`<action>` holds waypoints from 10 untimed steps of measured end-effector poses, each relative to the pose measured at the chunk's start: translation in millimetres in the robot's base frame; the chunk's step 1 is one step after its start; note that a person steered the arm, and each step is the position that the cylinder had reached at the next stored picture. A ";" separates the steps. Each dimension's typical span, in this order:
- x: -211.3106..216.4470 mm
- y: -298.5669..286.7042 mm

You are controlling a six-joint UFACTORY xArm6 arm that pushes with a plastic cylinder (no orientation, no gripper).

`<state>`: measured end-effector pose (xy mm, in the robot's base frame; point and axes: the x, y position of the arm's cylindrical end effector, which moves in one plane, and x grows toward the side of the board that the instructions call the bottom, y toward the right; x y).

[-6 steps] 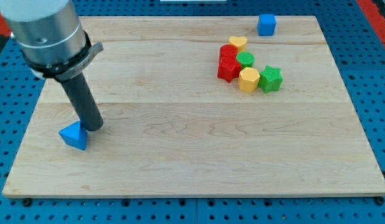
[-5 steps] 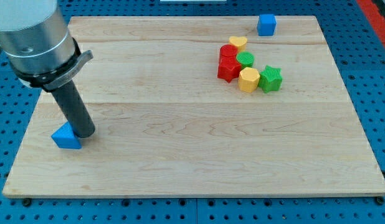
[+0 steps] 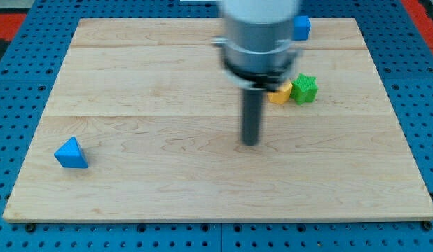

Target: Move the yellow hexagon and green star to the center of the board

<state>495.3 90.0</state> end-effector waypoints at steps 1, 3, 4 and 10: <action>-2.0 110.8; -78.0 198.5; -107.8 134.4; -112.9 -64.1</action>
